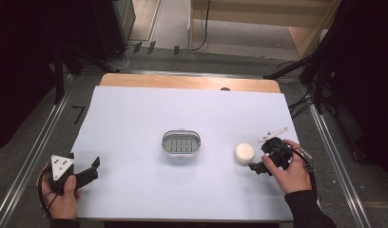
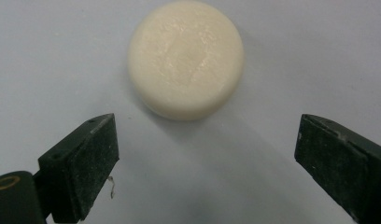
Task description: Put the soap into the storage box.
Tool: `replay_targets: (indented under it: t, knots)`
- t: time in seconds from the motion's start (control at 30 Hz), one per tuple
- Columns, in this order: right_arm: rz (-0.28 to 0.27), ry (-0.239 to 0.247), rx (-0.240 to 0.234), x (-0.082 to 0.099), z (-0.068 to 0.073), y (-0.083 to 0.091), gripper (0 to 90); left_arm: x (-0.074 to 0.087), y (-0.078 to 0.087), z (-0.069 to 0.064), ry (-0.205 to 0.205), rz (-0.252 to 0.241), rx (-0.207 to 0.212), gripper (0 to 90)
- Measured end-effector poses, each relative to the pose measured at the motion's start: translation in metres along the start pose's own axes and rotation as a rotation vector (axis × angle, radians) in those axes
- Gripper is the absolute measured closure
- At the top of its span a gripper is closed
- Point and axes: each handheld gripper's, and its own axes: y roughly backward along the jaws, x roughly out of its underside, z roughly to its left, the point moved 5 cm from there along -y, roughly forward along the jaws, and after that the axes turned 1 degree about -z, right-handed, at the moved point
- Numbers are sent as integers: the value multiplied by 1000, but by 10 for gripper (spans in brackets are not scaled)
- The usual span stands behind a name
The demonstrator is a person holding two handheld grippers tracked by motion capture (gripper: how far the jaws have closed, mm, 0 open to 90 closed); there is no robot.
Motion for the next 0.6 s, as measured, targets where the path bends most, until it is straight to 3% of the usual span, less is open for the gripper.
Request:
replay_targets:
  t: [0.6]
  knots:
    - [9,1,-22,-16,12,-13,97,0,0,-1,-1,1,7,137]
